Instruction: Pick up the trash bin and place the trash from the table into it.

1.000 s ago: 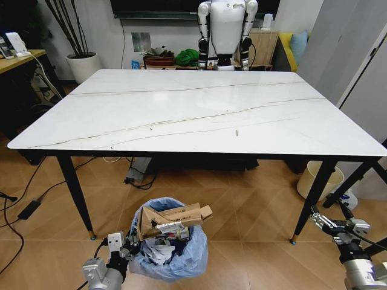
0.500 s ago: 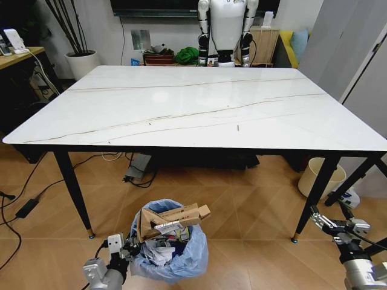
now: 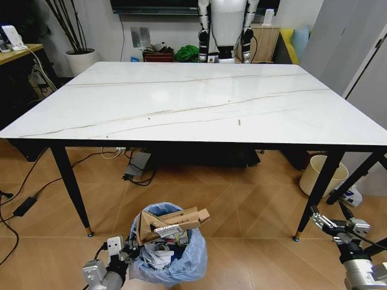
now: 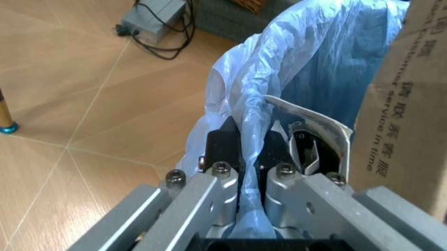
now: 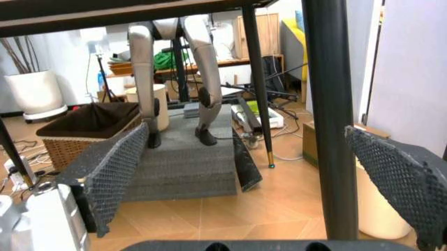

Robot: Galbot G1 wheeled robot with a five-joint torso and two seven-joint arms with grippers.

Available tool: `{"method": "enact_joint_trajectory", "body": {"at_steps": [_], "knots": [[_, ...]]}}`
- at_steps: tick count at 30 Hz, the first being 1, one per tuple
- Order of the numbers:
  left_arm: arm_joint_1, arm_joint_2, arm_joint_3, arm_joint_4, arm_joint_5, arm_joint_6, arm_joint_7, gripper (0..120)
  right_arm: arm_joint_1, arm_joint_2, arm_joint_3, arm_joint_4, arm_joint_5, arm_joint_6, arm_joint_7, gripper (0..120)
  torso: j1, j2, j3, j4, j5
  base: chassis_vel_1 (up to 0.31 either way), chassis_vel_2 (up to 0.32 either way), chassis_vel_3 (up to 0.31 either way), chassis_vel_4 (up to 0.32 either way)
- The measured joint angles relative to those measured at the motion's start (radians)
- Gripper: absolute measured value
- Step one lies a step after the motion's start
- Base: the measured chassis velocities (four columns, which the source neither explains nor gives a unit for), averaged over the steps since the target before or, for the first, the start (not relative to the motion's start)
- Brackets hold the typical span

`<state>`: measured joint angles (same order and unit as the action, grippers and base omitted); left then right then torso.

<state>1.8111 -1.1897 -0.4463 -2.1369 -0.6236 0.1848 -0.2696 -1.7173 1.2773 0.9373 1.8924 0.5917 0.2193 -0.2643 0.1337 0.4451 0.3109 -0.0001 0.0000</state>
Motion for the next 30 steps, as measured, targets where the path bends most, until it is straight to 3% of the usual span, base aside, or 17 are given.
{"method": "enact_joint_trajectory", "body": {"at_steps": [30], "knots": [[-0.012,-0.016,0.002,0.000,-0.004,-0.002,0.003,0,0.000,0.000,0.000,0.000,0.000,0.000,0.000,100,-0.038,-0.118,-0.080,0.0000,0.0000,0.000,0.000,0.000,0.000]]}}
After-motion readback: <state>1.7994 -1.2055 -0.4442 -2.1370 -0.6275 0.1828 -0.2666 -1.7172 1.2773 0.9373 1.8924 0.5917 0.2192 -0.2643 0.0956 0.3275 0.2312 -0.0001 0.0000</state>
